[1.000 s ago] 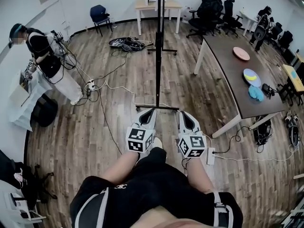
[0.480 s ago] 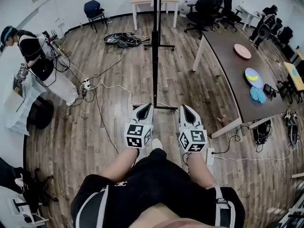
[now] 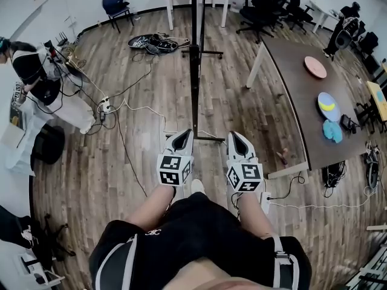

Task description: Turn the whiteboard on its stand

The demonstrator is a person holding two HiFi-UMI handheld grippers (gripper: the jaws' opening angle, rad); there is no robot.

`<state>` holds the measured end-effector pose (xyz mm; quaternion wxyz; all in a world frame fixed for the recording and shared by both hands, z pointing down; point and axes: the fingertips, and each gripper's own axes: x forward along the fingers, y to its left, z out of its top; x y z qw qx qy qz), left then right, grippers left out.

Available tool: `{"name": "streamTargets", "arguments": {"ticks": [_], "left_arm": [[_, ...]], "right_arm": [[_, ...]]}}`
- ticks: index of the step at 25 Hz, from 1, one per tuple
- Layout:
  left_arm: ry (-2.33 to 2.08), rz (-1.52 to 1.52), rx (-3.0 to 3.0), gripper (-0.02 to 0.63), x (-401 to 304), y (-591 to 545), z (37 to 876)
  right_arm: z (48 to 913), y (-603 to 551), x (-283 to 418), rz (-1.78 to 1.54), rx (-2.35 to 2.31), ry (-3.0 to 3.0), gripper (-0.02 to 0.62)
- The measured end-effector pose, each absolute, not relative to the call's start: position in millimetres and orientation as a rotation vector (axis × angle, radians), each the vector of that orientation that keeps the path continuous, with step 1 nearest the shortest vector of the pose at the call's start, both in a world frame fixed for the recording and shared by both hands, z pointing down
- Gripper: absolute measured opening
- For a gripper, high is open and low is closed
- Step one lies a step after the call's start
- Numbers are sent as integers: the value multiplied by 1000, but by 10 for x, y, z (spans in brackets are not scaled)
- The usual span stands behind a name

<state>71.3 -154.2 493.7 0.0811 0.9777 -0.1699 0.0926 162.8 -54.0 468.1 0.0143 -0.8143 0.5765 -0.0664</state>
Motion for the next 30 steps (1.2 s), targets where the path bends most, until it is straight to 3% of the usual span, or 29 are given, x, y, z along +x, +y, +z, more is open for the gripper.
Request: {"name": "streamTargets", "arguments": {"ticks": [11, 30], "left_arm": [[-521, 291, 2893, 9, 1501, -2356, 5006], [-799, 289, 2797, 9, 2067, -3040, 5091]], "right_arm": [[4711, -1226, 2416, -238, -2558, 1790, 6], [4803, -1855, 3234, -281, -2419, 1993, 6]]}}
